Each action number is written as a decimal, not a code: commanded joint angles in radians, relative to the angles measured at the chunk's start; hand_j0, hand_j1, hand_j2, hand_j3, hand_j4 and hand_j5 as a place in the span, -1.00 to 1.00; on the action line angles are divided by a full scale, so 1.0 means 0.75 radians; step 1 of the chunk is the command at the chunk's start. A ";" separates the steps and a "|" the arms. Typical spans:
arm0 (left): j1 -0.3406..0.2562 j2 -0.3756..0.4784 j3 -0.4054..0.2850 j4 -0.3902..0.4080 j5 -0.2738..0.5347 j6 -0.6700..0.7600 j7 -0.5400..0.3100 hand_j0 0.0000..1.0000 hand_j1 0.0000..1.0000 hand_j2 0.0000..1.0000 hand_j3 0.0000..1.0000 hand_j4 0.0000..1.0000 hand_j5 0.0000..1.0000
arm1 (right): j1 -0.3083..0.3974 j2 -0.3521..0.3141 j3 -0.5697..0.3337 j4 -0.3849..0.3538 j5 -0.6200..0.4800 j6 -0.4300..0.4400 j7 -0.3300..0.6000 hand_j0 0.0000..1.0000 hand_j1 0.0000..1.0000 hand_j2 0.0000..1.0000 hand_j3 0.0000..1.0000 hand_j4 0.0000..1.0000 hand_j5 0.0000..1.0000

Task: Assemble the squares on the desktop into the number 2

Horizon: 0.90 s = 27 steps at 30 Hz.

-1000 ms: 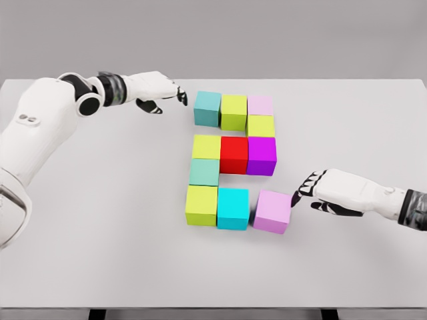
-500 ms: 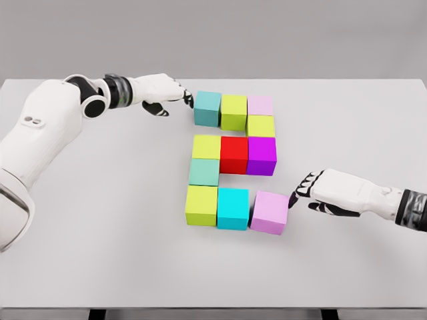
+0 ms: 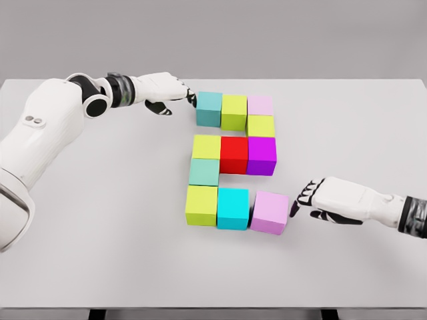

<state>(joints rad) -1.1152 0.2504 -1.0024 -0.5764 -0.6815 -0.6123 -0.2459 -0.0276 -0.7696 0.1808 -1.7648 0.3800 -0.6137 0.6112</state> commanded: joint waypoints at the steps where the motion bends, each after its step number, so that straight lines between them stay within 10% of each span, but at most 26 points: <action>1: 0.000 0.002 0.005 -0.001 0.005 0.002 0.001 0.43 0.43 0.43 0.43 0.43 0.43 | 0.002 -0.015 -0.002 -0.003 -0.020 0.004 0.000 0.15 0.15 0.15 0.15 0.15 0.15; 8: -0.002 0.030 0.017 0.018 0.005 0.002 0.001 0.45 0.45 0.45 0.45 0.45 0.45 | 0.012 -0.009 0.002 -0.003 -0.032 0.004 0.000 0.15 0.15 0.15 0.15 0.15 0.15; 15: -0.006 0.159 0.050 0.008 0.025 0.002 0.015 1.00 1.00 1.00 1.00 1.00 1.00 | 0.004 0.006 0.006 -0.001 -0.032 0.004 0.000 0.15 0.15 0.15 0.15 0.15 0.15; 27: 0.049 0.480 0.068 -0.160 0.121 0.002 0.015 1.00 1.00 1.00 1.00 1.00 1.00 | -0.008 0.010 0.006 -0.001 -0.030 0.004 0.000 0.15 0.15 0.15 0.15 0.15 0.15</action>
<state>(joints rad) -1.0769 0.5481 -0.9560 -0.6526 -0.6068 -0.6125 -0.2354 -0.0337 -0.7617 0.1863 -1.7653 0.3638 -0.6136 0.6112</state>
